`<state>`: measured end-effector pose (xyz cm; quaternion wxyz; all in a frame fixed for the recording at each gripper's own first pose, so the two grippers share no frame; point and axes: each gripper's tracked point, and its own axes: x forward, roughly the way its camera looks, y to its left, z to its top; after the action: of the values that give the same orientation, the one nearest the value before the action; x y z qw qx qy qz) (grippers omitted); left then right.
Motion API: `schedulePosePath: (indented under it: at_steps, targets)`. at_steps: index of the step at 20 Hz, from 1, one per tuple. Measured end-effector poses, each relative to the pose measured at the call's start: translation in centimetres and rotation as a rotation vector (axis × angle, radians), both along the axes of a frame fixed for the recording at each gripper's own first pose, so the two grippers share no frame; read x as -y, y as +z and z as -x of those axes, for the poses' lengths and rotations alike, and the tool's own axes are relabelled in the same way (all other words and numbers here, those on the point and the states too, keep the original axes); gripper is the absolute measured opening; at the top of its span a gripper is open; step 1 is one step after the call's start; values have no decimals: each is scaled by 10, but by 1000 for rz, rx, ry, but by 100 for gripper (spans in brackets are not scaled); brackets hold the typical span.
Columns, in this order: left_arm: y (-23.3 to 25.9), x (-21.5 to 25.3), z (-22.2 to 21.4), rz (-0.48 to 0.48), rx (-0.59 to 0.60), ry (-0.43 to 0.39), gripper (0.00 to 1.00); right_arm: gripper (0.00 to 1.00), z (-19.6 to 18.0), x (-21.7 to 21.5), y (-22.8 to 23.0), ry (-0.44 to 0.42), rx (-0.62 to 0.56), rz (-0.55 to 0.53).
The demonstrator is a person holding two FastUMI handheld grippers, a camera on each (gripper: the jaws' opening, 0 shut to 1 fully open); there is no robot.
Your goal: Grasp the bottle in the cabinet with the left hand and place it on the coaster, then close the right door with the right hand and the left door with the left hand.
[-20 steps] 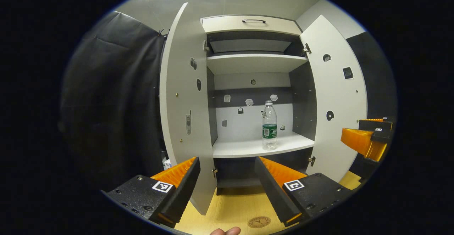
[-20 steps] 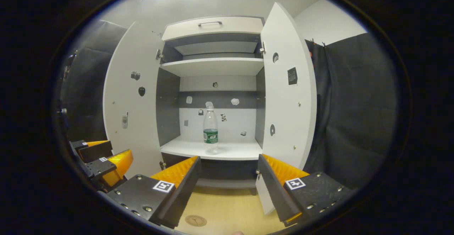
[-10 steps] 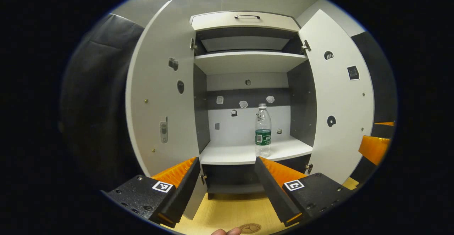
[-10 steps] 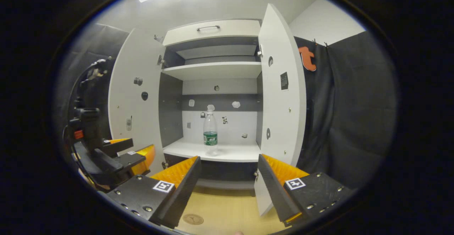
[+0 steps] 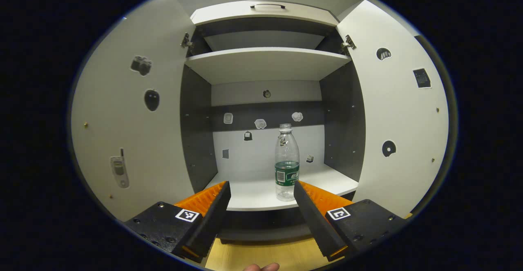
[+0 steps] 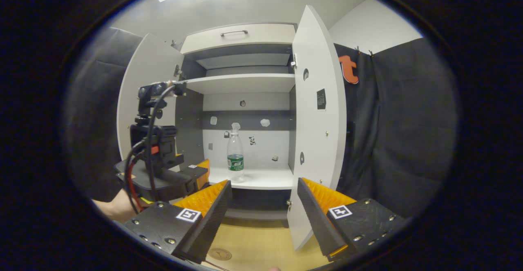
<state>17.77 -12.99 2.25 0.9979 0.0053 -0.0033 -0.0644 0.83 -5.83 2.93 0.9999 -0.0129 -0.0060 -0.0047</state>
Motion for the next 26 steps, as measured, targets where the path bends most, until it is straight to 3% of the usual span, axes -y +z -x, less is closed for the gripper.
schedulePosePath:
  at_steps: [13, 26]
  targets:
    - [-8, 52, -90, 47, -19, -122, 98, 98, -21, 15, 0, -115, -31, 17]
    - [6, 72, -144, 56, 9, -139, 98, 98, -34, 23, -3, -158, -56, 39]
